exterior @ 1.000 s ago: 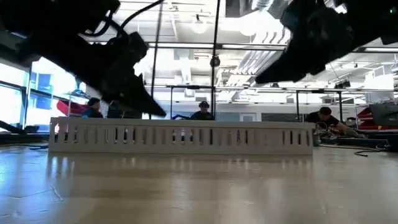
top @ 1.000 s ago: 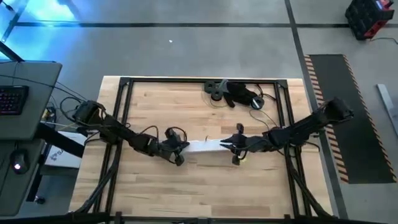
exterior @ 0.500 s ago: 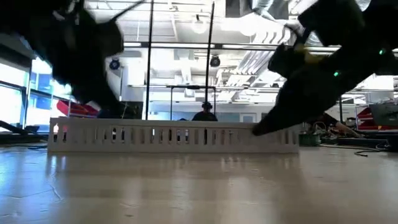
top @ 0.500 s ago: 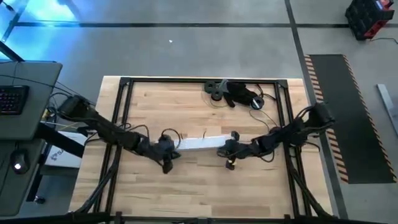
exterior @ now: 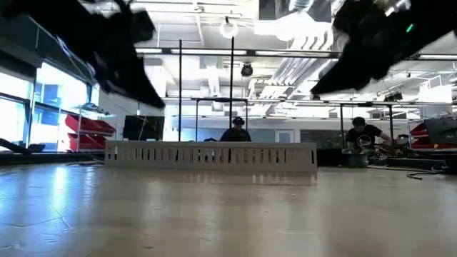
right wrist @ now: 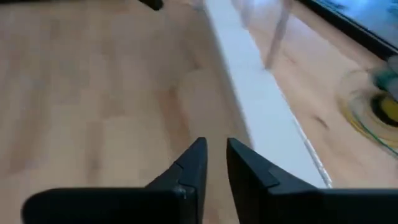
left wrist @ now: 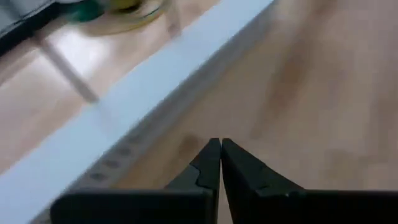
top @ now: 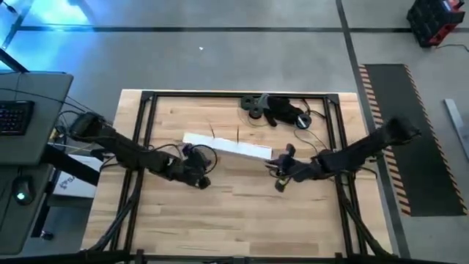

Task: Ziptie cables
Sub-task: Return to Home Position

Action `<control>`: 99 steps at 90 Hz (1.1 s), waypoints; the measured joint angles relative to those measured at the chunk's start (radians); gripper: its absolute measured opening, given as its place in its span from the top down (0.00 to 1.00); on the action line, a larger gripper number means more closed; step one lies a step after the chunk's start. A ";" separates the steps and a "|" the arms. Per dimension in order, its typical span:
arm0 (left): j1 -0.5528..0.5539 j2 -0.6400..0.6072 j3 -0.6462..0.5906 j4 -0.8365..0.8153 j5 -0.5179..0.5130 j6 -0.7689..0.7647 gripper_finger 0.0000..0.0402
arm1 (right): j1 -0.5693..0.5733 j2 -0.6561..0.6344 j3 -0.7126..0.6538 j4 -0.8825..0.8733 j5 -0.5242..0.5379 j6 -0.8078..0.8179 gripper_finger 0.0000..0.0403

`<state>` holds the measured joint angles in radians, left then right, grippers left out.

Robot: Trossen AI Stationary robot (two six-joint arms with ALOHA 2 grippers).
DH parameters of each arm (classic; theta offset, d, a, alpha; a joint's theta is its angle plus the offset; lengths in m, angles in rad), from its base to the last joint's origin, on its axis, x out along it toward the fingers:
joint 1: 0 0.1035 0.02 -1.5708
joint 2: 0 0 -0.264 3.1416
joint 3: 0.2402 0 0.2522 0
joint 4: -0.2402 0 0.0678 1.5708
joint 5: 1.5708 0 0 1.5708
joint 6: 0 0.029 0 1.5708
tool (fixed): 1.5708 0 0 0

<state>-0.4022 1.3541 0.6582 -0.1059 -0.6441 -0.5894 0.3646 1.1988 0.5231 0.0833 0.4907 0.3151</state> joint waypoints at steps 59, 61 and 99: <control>0.203 -0.874 -0.574 0.336 0.227 0.017 1.00 | 0.028 -0.939 -0.448 -0.031 -0.195 0.000 0.99; 0.224 -0.899 -0.587 0.333 0.245 0.027 1.00 | 0.028 -0.959 -0.462 -0.027 -0.194 0.006 0.99; 0.448 -1.222 -0.645 0.148 0.395 0.249 1.00 | 0.028 -1.065 -0.514 -0.026 -0.204 -0.016 0.99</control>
<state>0.0458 0.1316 0.0135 0.0423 -0.2486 -0.3403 0.3927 0.1338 0.0090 0.0569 0.2871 0.2992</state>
